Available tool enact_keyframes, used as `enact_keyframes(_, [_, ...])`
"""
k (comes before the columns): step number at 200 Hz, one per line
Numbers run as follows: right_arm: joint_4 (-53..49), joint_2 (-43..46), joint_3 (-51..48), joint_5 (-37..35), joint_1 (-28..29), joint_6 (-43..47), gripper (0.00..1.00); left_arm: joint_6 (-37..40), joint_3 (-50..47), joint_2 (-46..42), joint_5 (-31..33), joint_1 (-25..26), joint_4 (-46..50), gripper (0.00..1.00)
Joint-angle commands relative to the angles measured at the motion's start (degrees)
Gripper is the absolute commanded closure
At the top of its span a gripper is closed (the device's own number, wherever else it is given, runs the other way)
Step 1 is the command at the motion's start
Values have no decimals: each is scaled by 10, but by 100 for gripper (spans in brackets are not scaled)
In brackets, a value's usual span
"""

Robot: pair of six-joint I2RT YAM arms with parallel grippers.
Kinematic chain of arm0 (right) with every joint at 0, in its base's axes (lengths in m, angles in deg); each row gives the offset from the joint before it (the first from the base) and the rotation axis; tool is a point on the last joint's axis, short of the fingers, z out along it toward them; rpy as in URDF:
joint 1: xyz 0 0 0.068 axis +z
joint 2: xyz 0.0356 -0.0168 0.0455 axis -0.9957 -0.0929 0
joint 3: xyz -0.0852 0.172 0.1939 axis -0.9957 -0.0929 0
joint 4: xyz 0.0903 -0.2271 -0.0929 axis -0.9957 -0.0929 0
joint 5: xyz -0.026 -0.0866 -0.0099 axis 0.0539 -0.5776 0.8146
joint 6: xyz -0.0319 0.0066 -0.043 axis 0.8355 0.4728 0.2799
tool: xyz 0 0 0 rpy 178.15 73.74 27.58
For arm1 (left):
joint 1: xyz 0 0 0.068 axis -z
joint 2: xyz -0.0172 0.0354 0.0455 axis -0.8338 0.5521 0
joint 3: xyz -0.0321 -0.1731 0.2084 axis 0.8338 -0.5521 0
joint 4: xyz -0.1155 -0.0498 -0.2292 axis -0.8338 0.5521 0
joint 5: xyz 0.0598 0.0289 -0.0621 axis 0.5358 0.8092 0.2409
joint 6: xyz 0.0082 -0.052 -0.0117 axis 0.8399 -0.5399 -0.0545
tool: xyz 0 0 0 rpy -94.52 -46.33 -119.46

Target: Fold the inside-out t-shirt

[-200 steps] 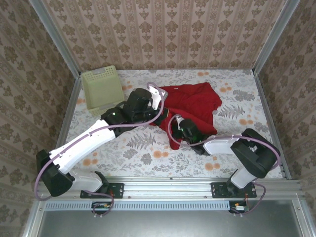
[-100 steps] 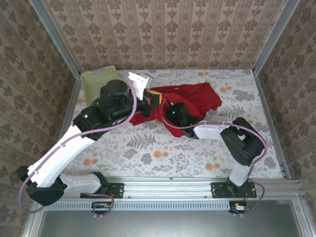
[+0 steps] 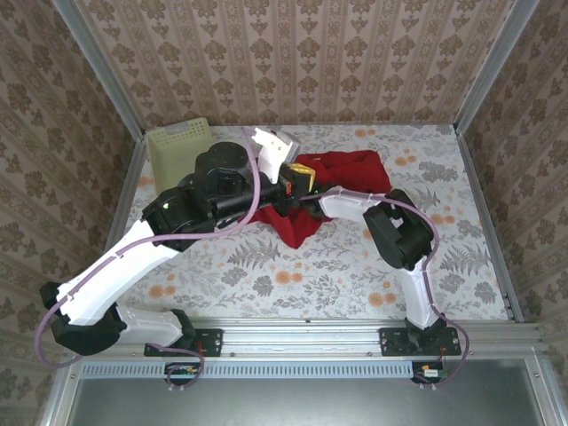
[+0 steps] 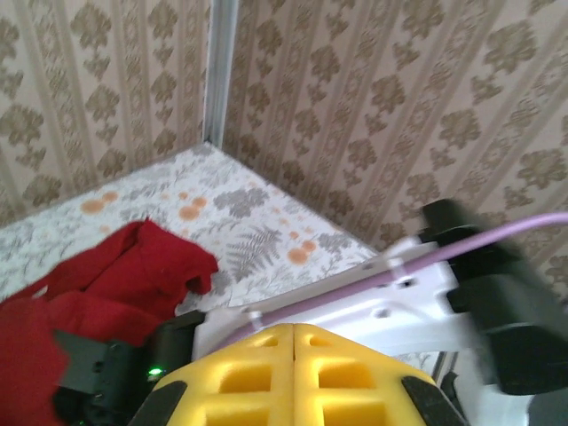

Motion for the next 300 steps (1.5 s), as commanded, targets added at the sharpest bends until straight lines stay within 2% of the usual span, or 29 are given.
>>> enact_keyframes(1, [-124, -24, 55, -25, -21, -46, 8, 21, 27, -11, 20, 9, -10, 100])
enact_keyframes(23, [-96, -8, 33, -30, -19, -45, 7, 29, 20, -12, 54, 10, 2, 100])
enact_keyframes(38, [-48, 19, -14, -13, -20, -45, 8, 41, -11, -20, 116, 9, 15, 100])
enact_keyframes(53, [-2, 50, -56, 23, -21, -42, 10, 34, -58, -31, 161, -14, 28, 90])
enact_keyframes(70, [23, 69, -81, 53, -21, -43, 11, 11, -138, -53, 132, -67, 16, 74])
enact_keyframes(84, [15, 71, -77, 64, -20, -46, 11, 0, -214, -74, 102, -100, -9, 66])
enact_keyframes(102, [10, 68, -72, 74, -20, -50, 12, 0, -300, -88, 94, -104, -50, 54])
enact_keyframes(136, [9, 68, -72, 83, -18, -62, 12, -18, -429, -70, 39, -101, -195, 29])
enact_keyframes(151, [6, 70, -71, 83, -16, -66, 12, -27, -450, -42, 27, -99, -247, 19])
enact_keyframes(165, [3, 71, -72, 83, -14, -70, 12, -34, -451, -10, 54, -94, -272, 10])
enact_keyframes(183, [2, 73, -74, 84, -10, -78, 12, -47, -453, 17, 90, -96, -306, 4])
enact_keyframes(199, [6, 77, -82, 89, -10, -87, 12, -57, -446, 40, 128, -104, -324, 2])
enact_keyframes(208, [9, 81, -88, 91, -10, -92, 12, -64, -440, 55, 139, -114, -325, 5])
enact_keyframes(223, [13, 87, -96, 92, -10, -99, 12, -70, -425, 69, 168, -125, -317, 17])
enact_keyframes(241, [16, 88, -105, 87, -11, -104, 12, -66, -411, 70, 189, -133, -312, 43])
enact_keyframes(278, [27, 85, -122, 77, -13, -96, 12, -52, -365, 46, 189, -135, -280, 86])
enact_keyframes(290, [28, 84, -125, 69, -12, -93, 12, -51, -346, 30, 180, -135, -261, 96])
enact_keyframes(300, [28, 81, -126, 63, -13, -89, 12, -51, -325, 16, 167, -134, -240, 100])
